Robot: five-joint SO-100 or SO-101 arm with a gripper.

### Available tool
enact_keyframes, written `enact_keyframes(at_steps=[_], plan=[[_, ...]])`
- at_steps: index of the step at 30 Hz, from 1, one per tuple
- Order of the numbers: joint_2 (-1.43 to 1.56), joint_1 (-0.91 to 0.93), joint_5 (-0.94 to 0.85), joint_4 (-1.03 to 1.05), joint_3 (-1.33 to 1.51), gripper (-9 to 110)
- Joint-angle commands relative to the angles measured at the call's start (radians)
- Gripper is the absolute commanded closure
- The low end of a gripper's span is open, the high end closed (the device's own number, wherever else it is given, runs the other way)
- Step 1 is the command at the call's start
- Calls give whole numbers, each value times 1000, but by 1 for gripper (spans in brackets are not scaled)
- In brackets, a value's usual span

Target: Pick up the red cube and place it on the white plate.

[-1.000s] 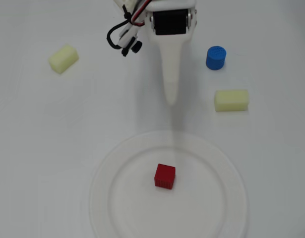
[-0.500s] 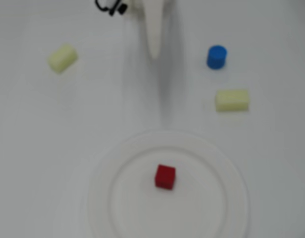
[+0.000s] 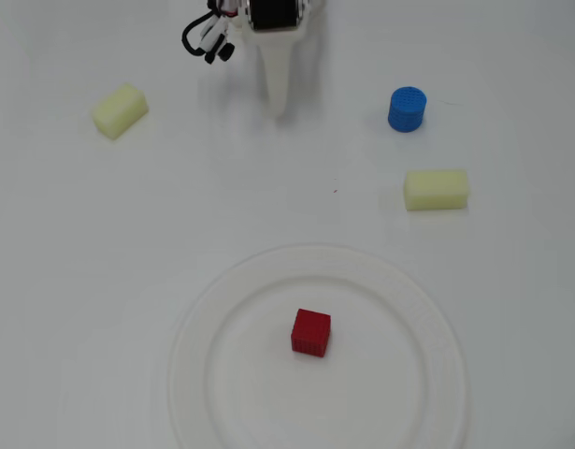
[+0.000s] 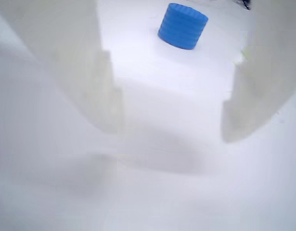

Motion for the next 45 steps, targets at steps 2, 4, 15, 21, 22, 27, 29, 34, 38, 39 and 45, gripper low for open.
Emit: enact_keyframes(at_steps=[2,4,15,21,22,27,29,34,38,39,45], plan=[[144,-12,-26,-18,89,101],[196,-8,-34,-18,132,101],[495,32,20,43,311,101],[495,8,77,100,304,101],[495,-2,69,100,304,101],[497,-40,54,101,304,101],[497,-31,101,101,304,102],[497,3,176,98,304,102],[497,-3,147,98,304,102],[497,-11,124,98,304,102],[499,-63,52,103,304,101]])
